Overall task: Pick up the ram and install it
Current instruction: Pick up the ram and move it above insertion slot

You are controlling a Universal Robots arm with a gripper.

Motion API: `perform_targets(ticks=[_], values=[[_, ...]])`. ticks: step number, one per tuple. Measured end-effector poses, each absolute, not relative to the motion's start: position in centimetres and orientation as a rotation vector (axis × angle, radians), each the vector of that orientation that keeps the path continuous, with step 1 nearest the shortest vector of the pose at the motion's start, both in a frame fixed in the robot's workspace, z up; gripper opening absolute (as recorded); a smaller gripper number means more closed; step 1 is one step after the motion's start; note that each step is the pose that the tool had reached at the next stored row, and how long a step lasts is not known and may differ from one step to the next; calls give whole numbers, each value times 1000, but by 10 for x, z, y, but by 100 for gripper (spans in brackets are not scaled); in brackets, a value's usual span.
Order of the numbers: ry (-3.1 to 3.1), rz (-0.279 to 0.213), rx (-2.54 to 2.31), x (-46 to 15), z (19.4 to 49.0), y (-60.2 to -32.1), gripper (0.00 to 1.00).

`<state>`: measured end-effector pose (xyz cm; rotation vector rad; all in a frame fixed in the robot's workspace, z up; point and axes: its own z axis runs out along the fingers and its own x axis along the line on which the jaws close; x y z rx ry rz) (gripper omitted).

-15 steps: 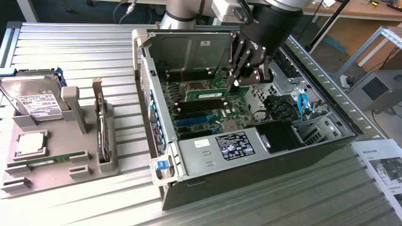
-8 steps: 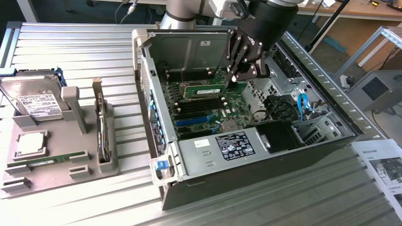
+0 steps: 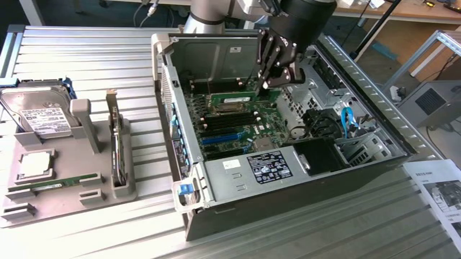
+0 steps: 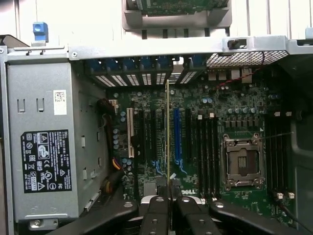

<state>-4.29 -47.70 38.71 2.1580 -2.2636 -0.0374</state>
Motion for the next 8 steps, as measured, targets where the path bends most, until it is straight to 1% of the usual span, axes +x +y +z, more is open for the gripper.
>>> perform_targets(ticks=[8], values=[[-2264, -37, 2158, -43, 387, -466, 12]])
